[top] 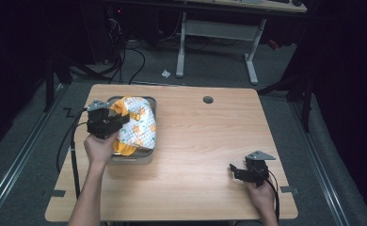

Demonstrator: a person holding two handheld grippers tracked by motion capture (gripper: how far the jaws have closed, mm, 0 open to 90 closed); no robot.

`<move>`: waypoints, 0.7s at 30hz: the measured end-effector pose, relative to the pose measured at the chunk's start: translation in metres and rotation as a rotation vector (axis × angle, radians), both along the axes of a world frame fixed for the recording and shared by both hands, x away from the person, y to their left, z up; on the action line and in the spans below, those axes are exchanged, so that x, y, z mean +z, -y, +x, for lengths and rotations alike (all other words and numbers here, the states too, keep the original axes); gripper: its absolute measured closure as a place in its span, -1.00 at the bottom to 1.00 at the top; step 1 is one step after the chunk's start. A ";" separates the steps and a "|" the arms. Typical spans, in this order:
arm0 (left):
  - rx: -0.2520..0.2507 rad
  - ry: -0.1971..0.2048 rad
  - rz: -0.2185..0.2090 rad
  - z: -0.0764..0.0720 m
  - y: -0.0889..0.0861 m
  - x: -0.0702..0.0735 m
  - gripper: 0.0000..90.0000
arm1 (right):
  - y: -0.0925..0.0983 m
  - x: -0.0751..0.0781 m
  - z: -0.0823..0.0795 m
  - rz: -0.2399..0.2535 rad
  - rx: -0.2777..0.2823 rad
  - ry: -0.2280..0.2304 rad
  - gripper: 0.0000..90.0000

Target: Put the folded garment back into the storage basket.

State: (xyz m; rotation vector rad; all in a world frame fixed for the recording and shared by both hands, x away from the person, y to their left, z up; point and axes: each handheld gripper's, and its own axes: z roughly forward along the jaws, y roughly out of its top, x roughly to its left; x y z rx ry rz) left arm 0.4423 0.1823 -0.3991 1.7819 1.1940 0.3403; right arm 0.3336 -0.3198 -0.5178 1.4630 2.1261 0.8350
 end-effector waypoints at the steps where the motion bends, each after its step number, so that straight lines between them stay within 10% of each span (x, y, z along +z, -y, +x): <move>1: 0.002 -0.002 0.004 0.001 0.000 -0.001 0.65 | 0.000 0.000 0.000 0.000 0.000 0.000 -0.46; 21: 0.037 -0.064 0.099 0.018 0.005 -0.027 0.64 | 0.000 0.000 0.000 0.000 -0.002 0.000 -0.46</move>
